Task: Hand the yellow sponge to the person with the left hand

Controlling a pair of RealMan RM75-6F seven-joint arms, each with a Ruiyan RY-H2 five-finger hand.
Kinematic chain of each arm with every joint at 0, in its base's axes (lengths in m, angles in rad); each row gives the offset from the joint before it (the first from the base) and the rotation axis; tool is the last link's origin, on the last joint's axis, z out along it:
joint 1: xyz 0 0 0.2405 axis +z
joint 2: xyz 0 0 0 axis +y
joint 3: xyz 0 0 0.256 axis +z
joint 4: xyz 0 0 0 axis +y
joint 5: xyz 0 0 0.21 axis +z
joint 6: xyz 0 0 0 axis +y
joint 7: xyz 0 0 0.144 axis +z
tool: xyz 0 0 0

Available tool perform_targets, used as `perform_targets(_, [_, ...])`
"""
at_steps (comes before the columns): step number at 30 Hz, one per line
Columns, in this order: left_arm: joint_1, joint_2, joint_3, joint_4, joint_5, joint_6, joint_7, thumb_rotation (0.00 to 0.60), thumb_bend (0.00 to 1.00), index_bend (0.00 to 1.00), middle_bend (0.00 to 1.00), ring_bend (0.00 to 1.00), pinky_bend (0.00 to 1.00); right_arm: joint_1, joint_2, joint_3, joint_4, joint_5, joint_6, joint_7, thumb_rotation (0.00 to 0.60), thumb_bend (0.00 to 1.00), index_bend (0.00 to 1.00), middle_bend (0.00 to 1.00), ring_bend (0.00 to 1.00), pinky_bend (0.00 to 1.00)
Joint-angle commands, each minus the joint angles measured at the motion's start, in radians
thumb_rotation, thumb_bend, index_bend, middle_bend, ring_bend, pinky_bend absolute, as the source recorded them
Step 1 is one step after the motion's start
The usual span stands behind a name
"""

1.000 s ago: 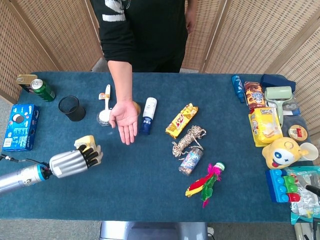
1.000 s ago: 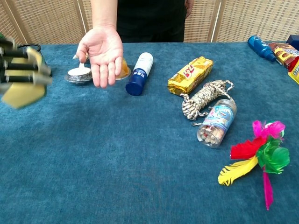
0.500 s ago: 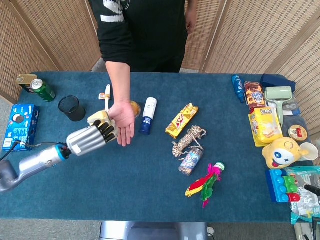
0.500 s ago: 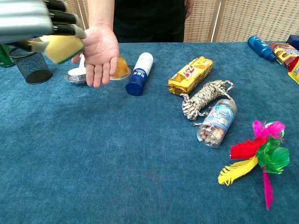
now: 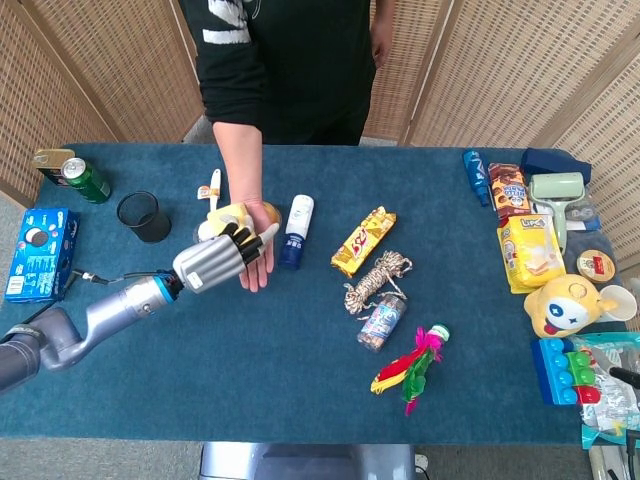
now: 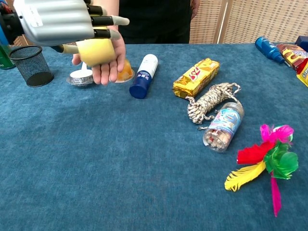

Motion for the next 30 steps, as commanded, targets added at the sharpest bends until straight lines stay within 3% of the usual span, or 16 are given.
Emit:
perform_targets(1, [0.008,0.001,-0.016,-0.033,-0.018,0.0,0.028,0.435,0.14,0.05,0.0,0.14,0.23,-0.002,0.002,-0.001,-0.001,-0.001,0.002,0.003,0.6,0.0,0.04,0.02,0.05,0.03])
perform_targets(2, [0.01,0.004,-0.017,-0.041,-0.019,0.004,0.031,0.365,0.12,0.04,0.0,0.12,0.21,-0.002,0.003,-0.001,-0.001,-0.001,0.002,0.003,0.6,0.0,0.03,0.02,0.05,0.03])
perform_targets(4, [0.016,0.02,-0.019,-0.064,-0.017,0.018,0.03,0.279,0.1,0.02,0.0,0.11,0.2,-0.002,0.003,-0.001,-0.002,-0.001,0.002,0.004,0.6,0.0,0.04,0.02,0.05,0.03])
perform_targets(8, [0.025,0.052,-0.015,-0.092,0.0,0.049,0.019,0.205,0.1,0.01,0.0,0.1,0.19,-0.001,0.004,-0.001,-0.002,-0.002,0.002,0.004,0.6,0.0,0.04,0.02,0.05,0.03])
perform_targets(15, [0.11,0.134,-0.015,-0.144,-0.02,0.176,-0.049,0.182,0.1,0.01,0.0,0.09,0.19,-0.005,0.006,-0.002,-0.006,-0.004,0.009,0.006,0.6,0.0,0.04,0.02,0.05,0.03])
perform_targets(22, [0.366,0.24,0.02,-0.279,-0.158,0.384,-0.146,0.132,0.1,0.0,0.0,0.0,0.14,-0.008,0.007,-0.004,-0.015,-0.009,0.018,0.003,0.6,0.0,0.04,0.02,0.05,0.03])
perform_targets(27, [0.511,0.248,0.043,-0.309,-0.215,0.509,-0.262,0.138,0.1,0.0,0.0,0.0,0.13,-0.007,0.003,-0.004,-0.017,-0.01,0.02,-0.009,0.6,0.0,0.04,0.02,0.05,0.03])
perform_targets(30, [0.581,0.238,0.053,-0.318,-0.248,0.558,-0.339,0.185,0.1,0.0,0.0,0.0,0.13,-0.008,0.001,-0.004,-0.019,-0.016,0.025,-0.015,0.6,0.0,0.04,0.02,0.05,0.03])
